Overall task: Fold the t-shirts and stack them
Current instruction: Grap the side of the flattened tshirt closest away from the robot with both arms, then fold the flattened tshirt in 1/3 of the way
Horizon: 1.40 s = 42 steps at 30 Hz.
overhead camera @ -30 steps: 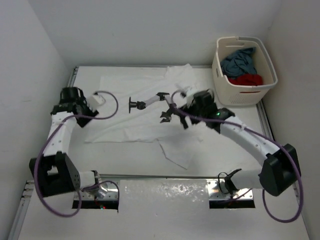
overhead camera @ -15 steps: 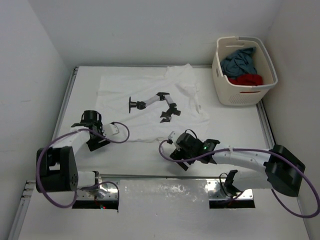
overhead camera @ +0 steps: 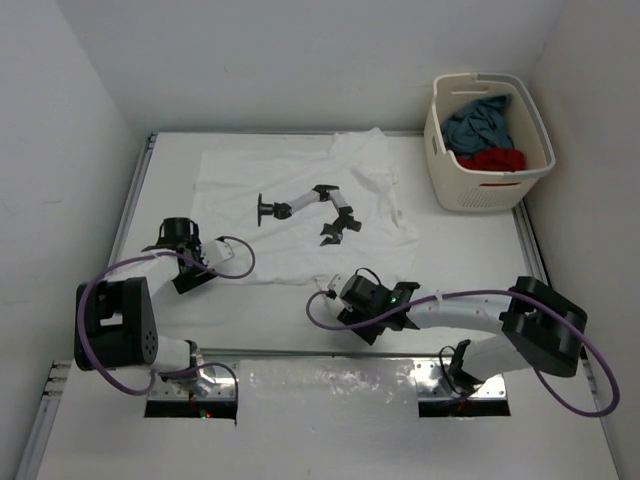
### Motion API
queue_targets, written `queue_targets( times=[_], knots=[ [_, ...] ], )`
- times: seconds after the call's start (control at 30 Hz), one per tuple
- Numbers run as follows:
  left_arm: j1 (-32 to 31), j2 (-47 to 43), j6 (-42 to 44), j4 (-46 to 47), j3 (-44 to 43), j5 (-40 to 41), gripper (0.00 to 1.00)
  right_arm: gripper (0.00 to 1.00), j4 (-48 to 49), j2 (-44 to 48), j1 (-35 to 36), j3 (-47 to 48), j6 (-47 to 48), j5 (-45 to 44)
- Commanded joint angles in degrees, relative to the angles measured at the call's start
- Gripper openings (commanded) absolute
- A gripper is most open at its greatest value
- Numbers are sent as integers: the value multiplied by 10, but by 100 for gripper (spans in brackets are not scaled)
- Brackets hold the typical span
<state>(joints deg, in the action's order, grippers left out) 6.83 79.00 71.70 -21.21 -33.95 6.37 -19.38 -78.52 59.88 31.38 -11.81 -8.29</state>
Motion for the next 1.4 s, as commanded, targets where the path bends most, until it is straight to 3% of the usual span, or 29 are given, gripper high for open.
queue_targets(
  times=[0.0, 0.07, 0.2, 0.23, 0.3, 0.43, 0.6, 0.73, 0.83, 1.03, 1.37],
  knots=[
    [1, -7, -2, -5, -5, -49, 67, 52, -51, -46, 2, 13, -14, -35],
    [1, -17, 5, -21, 3, -60, 67, 49, -58, -47, 2, 4, -32, -42],
    [-3, -17, 9, -18, 20, -61, 66, 32, -63, -53, 2, -2, -65, -45],
    [-5, -17, 4, -5, 23, -61, 61, 19, -60, -55, 1, -1, -68, -43],
    [-13, -12, -24, 13, 24, -76, 53, 4, -60, -54, 2, 4, -74, -45],
    [-19, -10, -67, 21, 8, -79, 0, 0, -88, -43, 2, 30, -76, -57],
    [-9, -22, -95, -58, -35, -75, 0, 0, -180, 7, -27, 76, -83, -110],
    [-7, -32, -112, -65, -60, -66, 0, 0, -190, 71, -123, 100, -73, -109],
    [-15, -30, -135, -42, -80, -52, 0, 0, -160, 71, -185, 144, -6, -104],
    [-19, 2, -182, -61, -152, -61, 0, 0, -116, -40, -242, 257, 113, -112],
    [-17, 151, -249, -96, -295, -29, 0, 0, -99, -261, -329, 552, 206, -95]
  ],
)
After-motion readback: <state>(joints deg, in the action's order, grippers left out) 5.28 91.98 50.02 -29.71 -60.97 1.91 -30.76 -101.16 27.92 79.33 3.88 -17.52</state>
